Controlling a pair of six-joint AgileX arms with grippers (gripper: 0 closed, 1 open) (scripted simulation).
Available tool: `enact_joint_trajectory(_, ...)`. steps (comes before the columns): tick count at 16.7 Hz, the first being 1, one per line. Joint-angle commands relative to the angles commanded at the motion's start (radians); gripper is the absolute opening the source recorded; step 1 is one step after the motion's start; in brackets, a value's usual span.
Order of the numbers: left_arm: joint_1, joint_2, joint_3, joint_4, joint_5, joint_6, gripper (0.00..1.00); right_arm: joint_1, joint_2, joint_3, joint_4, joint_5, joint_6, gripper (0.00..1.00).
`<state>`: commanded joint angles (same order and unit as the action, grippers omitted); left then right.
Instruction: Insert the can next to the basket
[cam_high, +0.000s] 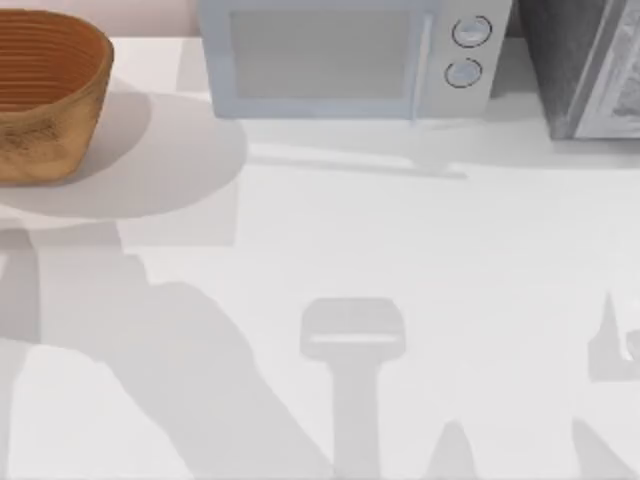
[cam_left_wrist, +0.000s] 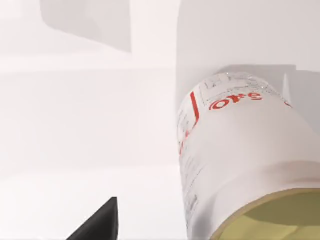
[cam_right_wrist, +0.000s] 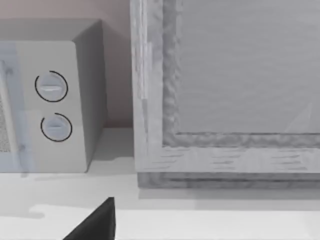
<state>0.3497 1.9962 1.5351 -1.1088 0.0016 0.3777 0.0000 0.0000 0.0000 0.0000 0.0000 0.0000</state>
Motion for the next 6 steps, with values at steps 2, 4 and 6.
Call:
enact_joint_trajectory(2, 0.0, -0.006, 0.023, -0.029, 0.0, 0.0, 1.0, 0.0, 0.0, 0.0, 0.0, 0.0, 0.0, 1.0)
enact_joint_trajectory(4, 0.0, -0.013, 0.047, -0.063, 0.0, -0.001, 1.0, 0.0, 0.0, 0.0, 0.0, 0.0, 0.0, 1.0)
enact_joint_trajectory(6, -0.001, -0.021, 0.065, -0.085, 0.0, -0.002, 1.0, 0.0, 0.0, 0.0, 0.0, 0.0, 0.0, 1.0)
